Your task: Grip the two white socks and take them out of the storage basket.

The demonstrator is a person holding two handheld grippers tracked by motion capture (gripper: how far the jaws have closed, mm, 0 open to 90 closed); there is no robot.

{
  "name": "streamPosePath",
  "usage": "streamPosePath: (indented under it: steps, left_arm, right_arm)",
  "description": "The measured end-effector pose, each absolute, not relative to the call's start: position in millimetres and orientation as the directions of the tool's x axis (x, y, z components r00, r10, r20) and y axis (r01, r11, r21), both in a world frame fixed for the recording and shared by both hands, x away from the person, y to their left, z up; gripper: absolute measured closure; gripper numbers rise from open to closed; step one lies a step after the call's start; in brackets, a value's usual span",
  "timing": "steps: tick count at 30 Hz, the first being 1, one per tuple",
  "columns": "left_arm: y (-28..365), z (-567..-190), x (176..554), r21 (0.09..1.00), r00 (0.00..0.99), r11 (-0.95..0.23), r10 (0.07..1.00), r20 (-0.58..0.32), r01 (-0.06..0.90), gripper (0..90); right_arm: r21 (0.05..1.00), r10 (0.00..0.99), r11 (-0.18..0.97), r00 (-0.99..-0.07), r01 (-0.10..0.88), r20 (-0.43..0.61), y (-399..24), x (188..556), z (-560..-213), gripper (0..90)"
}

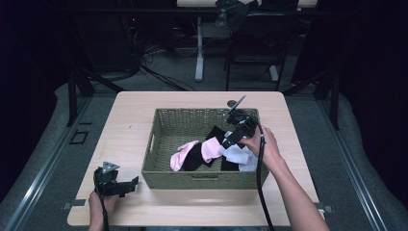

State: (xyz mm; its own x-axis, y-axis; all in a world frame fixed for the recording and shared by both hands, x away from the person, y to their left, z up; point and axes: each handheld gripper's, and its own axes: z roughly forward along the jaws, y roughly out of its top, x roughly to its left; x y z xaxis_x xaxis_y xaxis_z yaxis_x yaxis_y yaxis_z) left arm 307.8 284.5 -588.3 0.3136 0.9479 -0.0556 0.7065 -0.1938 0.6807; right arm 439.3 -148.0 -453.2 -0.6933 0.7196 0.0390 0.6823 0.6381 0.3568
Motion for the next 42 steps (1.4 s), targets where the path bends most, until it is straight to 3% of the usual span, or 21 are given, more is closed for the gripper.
streamPosePath:
  steps: [12,26,31,37,40,42]
  left_arm:
    - [284,-588,308,0.683,0.314,-0.191,0.947,-0.060,0.705,0.6]
    - [282,-588,309,0.677,0.323,-0.202,0.945,-0.057,0.708,0.7]
    - [282,-589,309,0.680,0.322,-0.201,0.945,-0.054,0.705,0.7]
    - [283,-588,308,0.676,0.321,-0.203,0.946,-0.053,0.709,0.8]
    - [282,-588,309,0.680,0.320,-0.201,0.946,-0.053,0.705,0.8]
    - [283,-588,308,0.674,0.322,-0.203,0.945,-0.054,0.710,0.8]
  right_arm:
    - [0.267,0.763,0.621,-0.646,0.737,0.007,-138,454,-485,6.8]
    - [0.239,0.794,0.598,-0.606,0.766,-0.043,-135,460,-506,25.5]
    - [0.180,0.805,0.589,-0.591,0.788,-0.051,-136,462,-512,42.1]
    - [0.168,0.810,0.583,-0.584,0.795,-0.048,-139,461,-511,75.3]
    - [0.156,0.801,0.595,-0.597,0.788,-0.045,-139,460,-506,80.2]
    - [0.201,0.815,0.572,-0.579,0.795,-0.027,-139,456,-502,83.5]
